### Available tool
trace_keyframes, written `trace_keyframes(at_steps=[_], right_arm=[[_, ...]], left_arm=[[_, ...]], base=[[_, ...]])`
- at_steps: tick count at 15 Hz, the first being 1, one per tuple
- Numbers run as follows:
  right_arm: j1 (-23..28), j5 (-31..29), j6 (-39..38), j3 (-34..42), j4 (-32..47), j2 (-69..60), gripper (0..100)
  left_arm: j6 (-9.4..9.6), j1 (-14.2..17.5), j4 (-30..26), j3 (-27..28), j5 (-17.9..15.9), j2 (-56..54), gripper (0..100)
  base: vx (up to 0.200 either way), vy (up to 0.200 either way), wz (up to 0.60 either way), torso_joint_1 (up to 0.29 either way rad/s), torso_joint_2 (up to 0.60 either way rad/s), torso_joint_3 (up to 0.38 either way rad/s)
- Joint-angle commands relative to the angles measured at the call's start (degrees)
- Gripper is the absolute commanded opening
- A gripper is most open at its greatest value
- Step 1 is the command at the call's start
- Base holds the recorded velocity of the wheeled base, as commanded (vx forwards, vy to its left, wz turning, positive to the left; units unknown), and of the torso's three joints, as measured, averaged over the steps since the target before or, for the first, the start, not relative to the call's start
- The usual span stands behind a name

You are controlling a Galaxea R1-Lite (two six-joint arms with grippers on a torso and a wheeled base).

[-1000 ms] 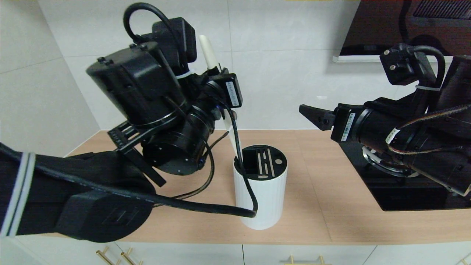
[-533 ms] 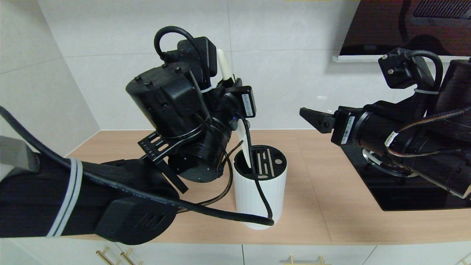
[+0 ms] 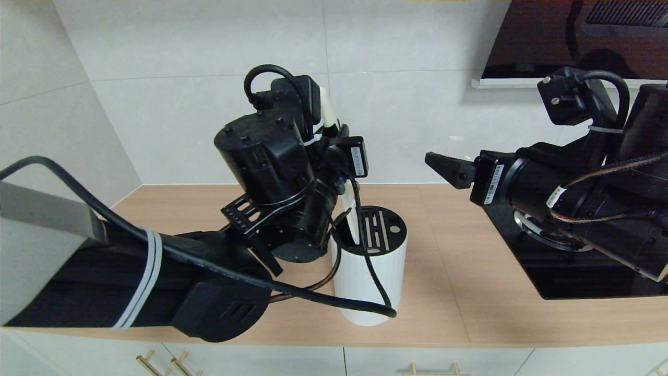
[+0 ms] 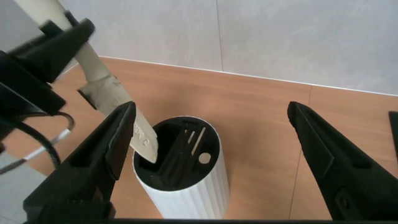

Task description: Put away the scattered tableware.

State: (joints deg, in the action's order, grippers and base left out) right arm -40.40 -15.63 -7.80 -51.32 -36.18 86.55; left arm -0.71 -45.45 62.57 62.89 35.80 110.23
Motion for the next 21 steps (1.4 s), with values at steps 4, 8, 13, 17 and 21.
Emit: trace_keyframes(at_steps=[4,8,13,17,21], right_arm=[[0.0,0.0,0.0,0.0,0.0,0.0,100],[0.0,0.0,0.0,0.1,0.0,0.3,100],[0.0,0.0,0.0,0.4,0.0,0.0,100],[0.0,0.0,0.0,0.5,0.0,0.0,100],[0.0,0.0,0.1,1.0,0.0,-0.1,100]], left_arm=[[-0.44,0.0,0.0,0.0,0.1,2.5,0],[-1.93,-0.2,0.0,-0.3,0.4,4.5,0],[-3.16,-0.7,-0.9,-1.9,0.3,5.9,0],[-3.95,-1.0,-0.9,-4.2,0.3,8.2,0],[-4.3,-2.2,-0.9,-5.4,0.3,11.9,0]], base=[[0.0,0.0,0.0,0.0,0.0,0.0],[0.0,0.0,0.0,0.0,0.0,0.0],[0.0,0.0,0.0,0.0,0.0,0.0],[0.0,0.0,0.0,0.0,0.0,0.0],[0.0,0.0,0.0,0.0,0.0,0.0]])
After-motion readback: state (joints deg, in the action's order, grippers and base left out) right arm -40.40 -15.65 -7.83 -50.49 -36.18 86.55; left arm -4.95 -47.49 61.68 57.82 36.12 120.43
